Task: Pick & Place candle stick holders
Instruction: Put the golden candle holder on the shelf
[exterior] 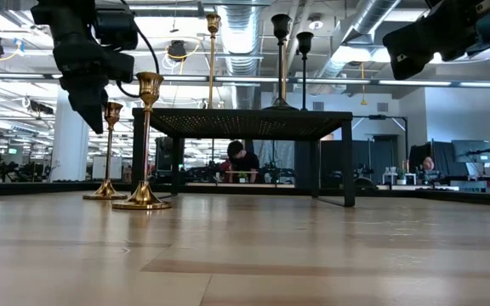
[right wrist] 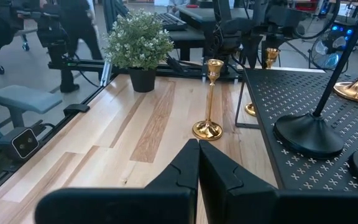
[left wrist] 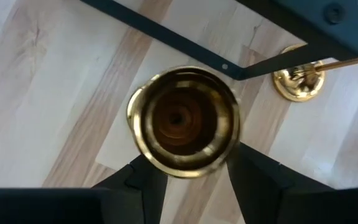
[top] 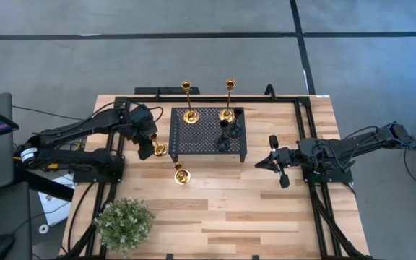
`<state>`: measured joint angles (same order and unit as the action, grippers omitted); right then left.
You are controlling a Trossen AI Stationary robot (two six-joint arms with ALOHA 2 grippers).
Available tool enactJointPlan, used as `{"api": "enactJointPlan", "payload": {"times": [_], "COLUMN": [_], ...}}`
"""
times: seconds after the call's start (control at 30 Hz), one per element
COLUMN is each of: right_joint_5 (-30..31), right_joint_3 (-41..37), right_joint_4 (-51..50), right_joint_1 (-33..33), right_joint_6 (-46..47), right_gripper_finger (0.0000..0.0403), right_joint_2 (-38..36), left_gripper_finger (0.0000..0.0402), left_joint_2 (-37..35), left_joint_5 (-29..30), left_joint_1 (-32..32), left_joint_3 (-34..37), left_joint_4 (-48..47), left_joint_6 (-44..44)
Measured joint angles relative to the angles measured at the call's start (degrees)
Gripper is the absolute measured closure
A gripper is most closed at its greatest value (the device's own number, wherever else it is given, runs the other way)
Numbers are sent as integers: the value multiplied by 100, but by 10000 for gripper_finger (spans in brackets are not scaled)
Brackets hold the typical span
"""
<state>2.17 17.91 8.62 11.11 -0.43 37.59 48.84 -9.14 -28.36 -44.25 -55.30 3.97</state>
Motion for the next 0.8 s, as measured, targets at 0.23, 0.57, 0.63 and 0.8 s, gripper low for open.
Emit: {"api": "enactJointPlan", "payload": {"times": [0.23, 0.57, 0.63, 0.8], "right_joint_5": [0, 0, 0, 0], "right_joint_3": [0, 0, 0, 0], "right_joint_4": [1, 8, 11, 9], "right_joint_1": [0, -4, -4, -4], "right_joint_6": [0, 34, 42, 46], "right_gripper_finger": [403, 403, 403, 403], "right_joint_2": [0, 0, 0, 0], "left_gripper_finger": [252, 255, 256, 256], "left_joint_2": [-216, -595, -617, -610], "left_joint_5": [-36, -36, -38, -38], "left_joint_1": [0, 0, 0, 0], "left_joint_3": [-88, -727, -845, -1167], "left_joint_4": [-146, -234, -234, -217], "left_joint_6": [0, -44, -150, -657]}}
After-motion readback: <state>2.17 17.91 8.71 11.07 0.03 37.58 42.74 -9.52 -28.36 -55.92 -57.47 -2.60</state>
